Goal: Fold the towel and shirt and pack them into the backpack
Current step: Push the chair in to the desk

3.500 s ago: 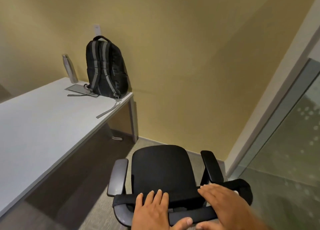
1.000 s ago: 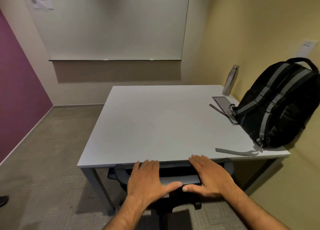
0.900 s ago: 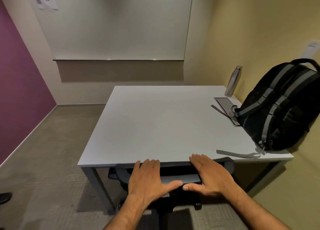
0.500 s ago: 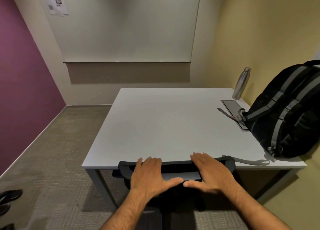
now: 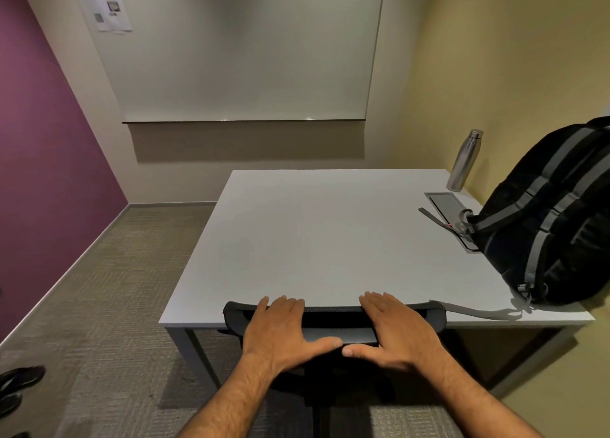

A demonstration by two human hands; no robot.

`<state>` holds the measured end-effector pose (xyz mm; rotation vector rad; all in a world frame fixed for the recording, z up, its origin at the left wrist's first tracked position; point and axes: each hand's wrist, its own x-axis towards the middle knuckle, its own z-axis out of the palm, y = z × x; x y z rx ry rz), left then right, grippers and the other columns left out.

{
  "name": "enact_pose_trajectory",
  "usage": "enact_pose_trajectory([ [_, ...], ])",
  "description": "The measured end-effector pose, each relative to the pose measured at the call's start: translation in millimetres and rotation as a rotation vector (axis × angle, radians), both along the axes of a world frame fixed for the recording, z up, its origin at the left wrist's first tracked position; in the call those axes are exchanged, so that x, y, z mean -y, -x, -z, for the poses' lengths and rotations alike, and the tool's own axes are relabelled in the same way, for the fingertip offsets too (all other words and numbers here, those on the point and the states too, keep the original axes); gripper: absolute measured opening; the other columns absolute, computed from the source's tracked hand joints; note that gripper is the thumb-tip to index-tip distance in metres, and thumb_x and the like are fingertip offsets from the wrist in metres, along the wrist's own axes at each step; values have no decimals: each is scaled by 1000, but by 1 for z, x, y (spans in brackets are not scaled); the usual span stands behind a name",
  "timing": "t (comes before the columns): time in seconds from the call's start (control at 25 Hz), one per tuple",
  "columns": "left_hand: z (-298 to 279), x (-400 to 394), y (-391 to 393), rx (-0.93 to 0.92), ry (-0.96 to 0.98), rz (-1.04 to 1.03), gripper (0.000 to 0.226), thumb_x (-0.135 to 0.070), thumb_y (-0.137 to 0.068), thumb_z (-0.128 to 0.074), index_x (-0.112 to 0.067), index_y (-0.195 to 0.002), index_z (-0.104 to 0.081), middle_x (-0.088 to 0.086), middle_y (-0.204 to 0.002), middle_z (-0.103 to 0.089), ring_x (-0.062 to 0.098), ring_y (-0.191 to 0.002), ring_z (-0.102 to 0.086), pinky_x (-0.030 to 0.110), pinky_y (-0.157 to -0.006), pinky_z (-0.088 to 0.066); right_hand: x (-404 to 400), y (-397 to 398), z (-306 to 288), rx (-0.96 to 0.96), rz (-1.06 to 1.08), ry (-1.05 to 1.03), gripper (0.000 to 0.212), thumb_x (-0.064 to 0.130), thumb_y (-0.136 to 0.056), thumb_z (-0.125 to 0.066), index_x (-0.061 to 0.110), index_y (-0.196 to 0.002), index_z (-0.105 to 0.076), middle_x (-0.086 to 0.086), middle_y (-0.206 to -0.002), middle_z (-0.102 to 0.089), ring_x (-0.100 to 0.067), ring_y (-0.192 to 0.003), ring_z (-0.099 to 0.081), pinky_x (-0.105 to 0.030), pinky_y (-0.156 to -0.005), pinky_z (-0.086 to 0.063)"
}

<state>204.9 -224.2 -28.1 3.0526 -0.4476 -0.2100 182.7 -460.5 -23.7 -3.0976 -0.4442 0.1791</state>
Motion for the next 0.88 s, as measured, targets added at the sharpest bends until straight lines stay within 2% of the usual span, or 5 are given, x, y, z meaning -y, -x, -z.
enact_pose_trajectory([
  [0.32, -1, -2, 1, 2, 14, 8, 128, -104, -56, -11, -24, -153, -27, 0, -160, -30, 20, -148, -23, 46, -123, -7, -2, 1, -3, -13, 6, 9, 121, 99, -67, -17, 16, -155, -17, -5, -162, -19, -20, -149, -19, -38, -123, -13],
  [0.6, 2, -6, 5, 49, 87, 46, 129, -105, -54, -7, -25, -155, -20, -2, -162, -24, 18, -150, -17, 46, -123, -8, -1, 5, -1, 62, -10, -35, 111, 95, -72, -21, 23, -155, -15, 1, -162, -20, -16, -150, -14, -44, -123, -4],
  [0.72, -2, -10, 6, 40, 185, 50, 126, -102, -58, -8, -24, -157, -14, -2, -164, -17, 16, -151, -13, 43, -124, -6, -9, 20, -20, 156, 79, -272, 98, 90, -77, -16, 28, -153, -25, 4, -159, -28, -11, -147, -20, -42, -123, -11],
  [0.8, -9, -11, 6, 76, 249, 47, 121, -100, -62, -11, -24, -157, -11, -2, -165, -13, 16, -151, -10, 41, -124, -3, -13, 32, -47, 317, 128, -509, 84, 83, -82, -29, 28, -145, -42, 5, -148, -47, -10, -138, -39, -41, -117, -31],
  [0.88, -20, -10, 4, 134, 277, 46, 119, -98, -64, -13, -24, -157, -7, -2, -165, -9, 15, -152, -6, 40, -124, 0, -16, 49, -92, 604, 132, -842, 60, 64, -86, -52, 22, -129, -60, 5, -128, -64, -9, -120, -57, -39, -99, -51],
])
